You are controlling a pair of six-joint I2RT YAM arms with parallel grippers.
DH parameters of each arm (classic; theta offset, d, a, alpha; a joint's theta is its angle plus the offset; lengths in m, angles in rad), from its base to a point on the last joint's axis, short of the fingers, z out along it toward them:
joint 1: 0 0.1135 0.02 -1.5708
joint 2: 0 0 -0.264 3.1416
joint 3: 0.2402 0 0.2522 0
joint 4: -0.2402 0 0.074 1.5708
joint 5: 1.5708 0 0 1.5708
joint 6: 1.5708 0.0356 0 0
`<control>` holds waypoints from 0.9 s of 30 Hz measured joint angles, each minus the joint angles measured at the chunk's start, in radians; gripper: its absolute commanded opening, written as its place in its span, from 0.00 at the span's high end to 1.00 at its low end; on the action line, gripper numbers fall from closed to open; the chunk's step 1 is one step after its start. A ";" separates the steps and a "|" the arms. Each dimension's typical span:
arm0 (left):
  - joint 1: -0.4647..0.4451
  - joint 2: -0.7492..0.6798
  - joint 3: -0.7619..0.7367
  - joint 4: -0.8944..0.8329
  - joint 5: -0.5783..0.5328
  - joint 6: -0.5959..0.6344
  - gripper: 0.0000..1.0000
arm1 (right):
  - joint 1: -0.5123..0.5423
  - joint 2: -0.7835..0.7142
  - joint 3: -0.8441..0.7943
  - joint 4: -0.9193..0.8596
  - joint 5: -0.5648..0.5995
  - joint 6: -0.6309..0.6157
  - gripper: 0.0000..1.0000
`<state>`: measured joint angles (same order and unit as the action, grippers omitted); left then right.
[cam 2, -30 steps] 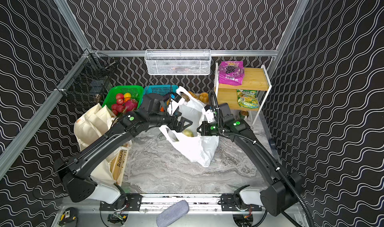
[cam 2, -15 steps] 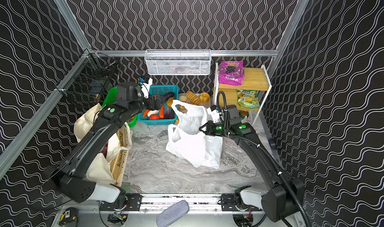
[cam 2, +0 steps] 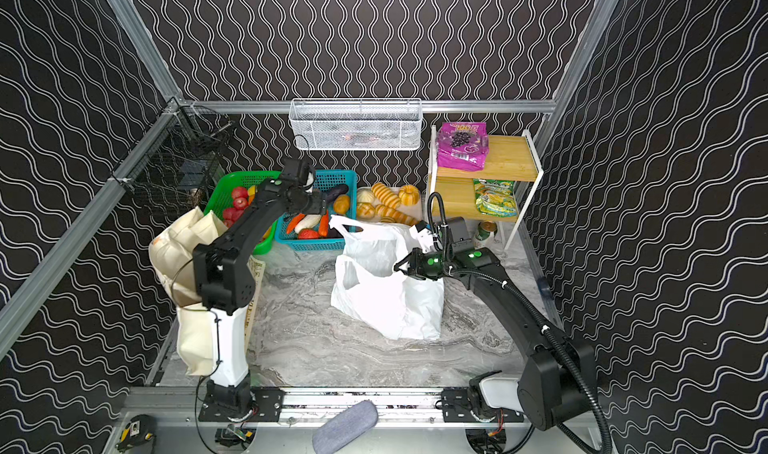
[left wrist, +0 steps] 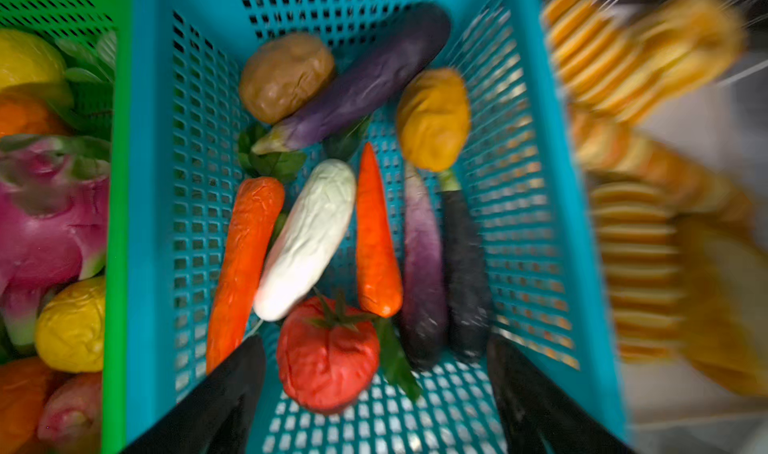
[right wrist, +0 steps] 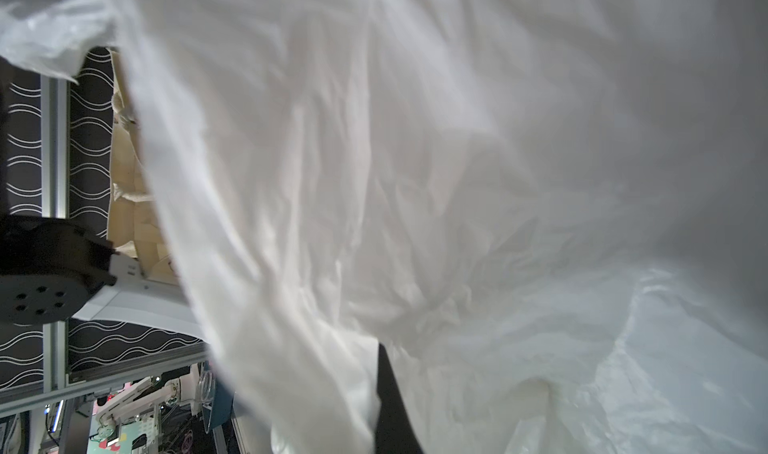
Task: Place the mixed food into the grocery bags and tie them
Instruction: 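Move the left gripper back to the teal basket and grasp the red tomato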
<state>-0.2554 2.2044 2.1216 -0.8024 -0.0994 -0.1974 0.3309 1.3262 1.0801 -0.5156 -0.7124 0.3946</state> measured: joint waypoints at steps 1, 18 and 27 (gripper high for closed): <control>0.002 0.041 0.029 -0.020 -0.004 0.016 0.16 | 0.000 0.003 0.008 -0.004 0.005 -0.003 1.00; 0.013 0.208 0.063 -0.212 -0.053 0.072 0.04 | 0.000 0.030 0.093 -0.076 0.050 -0.045 1.00; 0.019 0.217 0.079 -0.213 -0.048 0.084 0.40 | 0.000 0.019 0.101 -0.087 0.057 -0.048 1.00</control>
<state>-0.2363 2.4210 2.2002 -1.0157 -0.1478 -0.1139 0.3309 1.3453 1.1812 -0.6029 -0.6556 0.3470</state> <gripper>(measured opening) 0.655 0.047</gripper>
